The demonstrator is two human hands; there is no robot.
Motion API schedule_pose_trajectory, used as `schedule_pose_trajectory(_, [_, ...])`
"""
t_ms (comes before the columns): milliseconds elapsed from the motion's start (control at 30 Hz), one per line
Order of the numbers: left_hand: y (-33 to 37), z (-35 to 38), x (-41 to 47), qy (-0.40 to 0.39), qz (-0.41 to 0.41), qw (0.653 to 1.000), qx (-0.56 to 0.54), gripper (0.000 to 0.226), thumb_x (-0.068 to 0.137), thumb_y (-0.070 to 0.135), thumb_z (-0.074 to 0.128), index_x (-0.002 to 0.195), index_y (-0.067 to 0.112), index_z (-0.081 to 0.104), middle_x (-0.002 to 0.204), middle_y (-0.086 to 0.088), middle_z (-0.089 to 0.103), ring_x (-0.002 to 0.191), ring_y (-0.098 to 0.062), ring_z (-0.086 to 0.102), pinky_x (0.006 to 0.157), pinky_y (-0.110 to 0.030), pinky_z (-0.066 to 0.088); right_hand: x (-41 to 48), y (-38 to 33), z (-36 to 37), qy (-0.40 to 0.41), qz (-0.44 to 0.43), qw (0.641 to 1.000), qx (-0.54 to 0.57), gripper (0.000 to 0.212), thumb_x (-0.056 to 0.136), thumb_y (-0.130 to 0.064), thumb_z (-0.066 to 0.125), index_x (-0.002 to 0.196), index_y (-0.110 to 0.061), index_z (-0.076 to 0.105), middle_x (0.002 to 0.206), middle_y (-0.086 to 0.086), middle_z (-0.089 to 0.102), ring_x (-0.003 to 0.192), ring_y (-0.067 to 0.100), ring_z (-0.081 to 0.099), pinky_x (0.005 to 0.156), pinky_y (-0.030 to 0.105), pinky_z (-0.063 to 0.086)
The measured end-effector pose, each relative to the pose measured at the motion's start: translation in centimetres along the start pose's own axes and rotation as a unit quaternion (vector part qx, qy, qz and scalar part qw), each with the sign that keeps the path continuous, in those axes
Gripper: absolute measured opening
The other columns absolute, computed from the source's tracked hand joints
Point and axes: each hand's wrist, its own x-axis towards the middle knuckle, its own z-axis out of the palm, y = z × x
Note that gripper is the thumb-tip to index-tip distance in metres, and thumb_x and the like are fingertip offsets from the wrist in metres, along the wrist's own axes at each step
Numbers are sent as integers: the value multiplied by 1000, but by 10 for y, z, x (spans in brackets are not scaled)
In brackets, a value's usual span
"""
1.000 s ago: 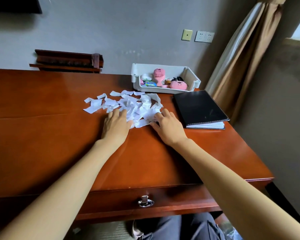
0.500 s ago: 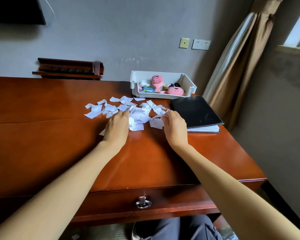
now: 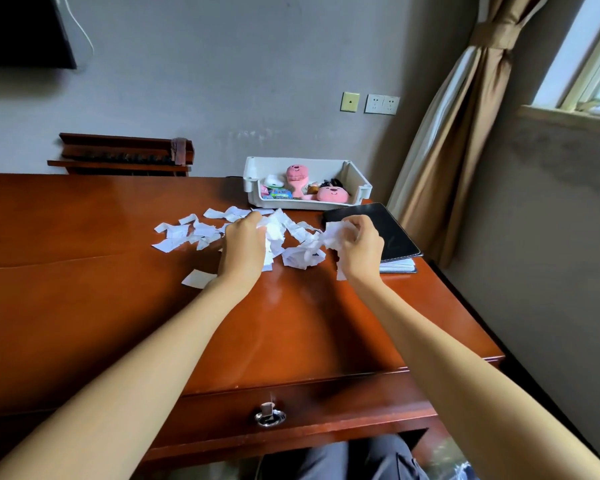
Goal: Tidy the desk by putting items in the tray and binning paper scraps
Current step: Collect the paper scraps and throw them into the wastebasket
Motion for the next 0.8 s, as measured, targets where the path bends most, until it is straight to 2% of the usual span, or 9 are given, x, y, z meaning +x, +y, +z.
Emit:
schedule_pose_trajectory(100, [9, -2, -3, 1, -24, 999, -38, 28, 98, 8, 39, 121, -2, 53, 112, -28, 57, 105, -39, 55, 75, -40, 46, 2, 2, -13, 28, 4, 1000, 10, 28, 88, 4, 45, 112, -2, 58, 111, 15, 66, 103, 30, 58, 73, 21, 37])
schedule_pose_trajectory(233, [29, 6, -8, -7, -23, 996, -82, 25, 97, 9, 40, 115, -1, 54, 113, -25, 57, 109, -39, 52, 70, -35, 41, 4, 9, -41, 44, -5, 999, 5, 30, 85, 6, 43, 108, -4, 60, 107, 15, 67, 94, 28, 59, 75, 31, 44])
schedule_pose_trajectory(300, [47, 15, -14, -6, -5, 993, -117, 20, 94, 7, 42, 102, -5, 56, 104, -28, 60, 100, -40, 53, 67, -36, 38, 4, 18, -61, 65, -5, 998, 0, 30, 82, 7, 45, 104, -7, 60, 104, 12, 68, 86, 23, 56, 74, 31, 48])
schedule_pose_trajectory(400, [79, 30, -27, -21, 9, 988, -154, 15, 91, 6, 45, 89, -5, 55, 90, -27, 60, 78, -33, 47, 60, -28, 26, 3, 33, -95, 95, -16, 995, 12, 29, 78, 10, 50, 100, -7, 60, 93, 3, 66, 80, 18, 54, 61, 11, 43])
schedule_pose_trajectory(433, [92, 38, -34, -29, 16, 986, -161, 14, 91, 6, 45, 86, -3, 54, 87, -26, 59, 75, -31, 44, 59, -29, 25, 1, 38, -110, 102, -13, 994, 19, 29, 77, 10, 51, 99, -6, 60, 89, -2, 64, 77, 17, 54, 58, 11, 41])
schedule_pose_trajectory(533, [123, 64, -53, -54, 45, 979, -192, 15, 89, 8, 48, 85, -3, 56, 89, -25, 63, 79, -37, 54, 60, -32, 32, -7, 55, -149, 120, -8, 992, 42, 24, 76, 9, 56, 93, -7, 58, 77, -9, 60, 63, 12, 53, 51, 20, 43])
schedule_pose_trajectory(600, [148, 89, -73, -89, 60, 971, -213, 18, 89, 9, 48, 92, -4, 61, 95, -25, 65, 88, -37, 59, 65, -37, 45, -14, 72, -181, 145, -1, 988, 45, 24, 78, 10, 54, 87, -12, 55, 75, -6, 58, 50, -2, 50, 41, 12, 39])
schedule_pose_trajectory(667, [176, 114, -99, -140, 74, 960, -231, 19, 88, 8, 48, 92, -5, 62, 93, -25, 65, 88, -36, 58, 66, -37, 44, -22, 94, -213, 173, 18, 984, 24, 27, 82, 11, 47, 86, -16, 52, 76, -5, 57, 43, -5, 48, 33, 8, 32])
schedule_pose_trajectory(800, [221, 167, -152, -248, 89, 930, -255, 15, 84, 5, 49, 78, -4, 59, 77, -21, 61, 77, -34, 54, 58, -31, 30, -39, 152, -269, 227, 50, 971, -54, 22, 88, 5, 40, 94, -6, 57, 81, 0, 59, 63, 13, 51, 54, 20, 40])
